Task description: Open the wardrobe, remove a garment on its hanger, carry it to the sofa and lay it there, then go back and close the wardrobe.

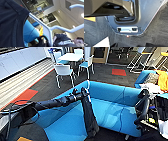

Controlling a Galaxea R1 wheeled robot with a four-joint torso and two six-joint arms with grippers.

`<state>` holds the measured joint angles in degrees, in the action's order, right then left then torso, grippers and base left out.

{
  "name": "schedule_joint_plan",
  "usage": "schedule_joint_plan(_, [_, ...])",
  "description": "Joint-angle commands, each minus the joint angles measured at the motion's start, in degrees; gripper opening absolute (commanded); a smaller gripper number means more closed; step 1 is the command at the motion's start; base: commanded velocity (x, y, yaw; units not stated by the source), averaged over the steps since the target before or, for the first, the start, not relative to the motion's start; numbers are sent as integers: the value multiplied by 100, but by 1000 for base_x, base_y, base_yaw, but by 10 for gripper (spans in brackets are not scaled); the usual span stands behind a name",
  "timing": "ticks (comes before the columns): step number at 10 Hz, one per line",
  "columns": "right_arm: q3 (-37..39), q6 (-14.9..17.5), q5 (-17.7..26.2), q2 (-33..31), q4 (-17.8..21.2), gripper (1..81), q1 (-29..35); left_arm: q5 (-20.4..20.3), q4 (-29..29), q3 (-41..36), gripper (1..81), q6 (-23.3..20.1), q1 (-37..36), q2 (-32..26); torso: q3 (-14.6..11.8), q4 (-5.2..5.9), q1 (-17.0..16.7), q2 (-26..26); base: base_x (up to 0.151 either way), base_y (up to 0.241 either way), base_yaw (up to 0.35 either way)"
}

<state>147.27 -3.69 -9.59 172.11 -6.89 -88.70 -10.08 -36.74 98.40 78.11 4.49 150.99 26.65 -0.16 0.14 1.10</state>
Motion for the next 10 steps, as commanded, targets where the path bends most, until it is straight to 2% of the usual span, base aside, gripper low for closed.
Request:
schedule_joint_plan(1, [-24,9,406,46,-67,811,-83,32,-369,-119,10,-41,-919,-507,0,0,0,0,0,0,0])
schedule_joint_plan(6, [2,17,388,46,-41,811,-92,304,-1334,-532,10,-32,-322,-1764,0,0,0,0,0,0,0])
schedule_joint_plan(10, [11,9,362,54,-32,811,-109,419,-2371,-532,10,-41,601,-2222,0,0,0,0,0,0,0])
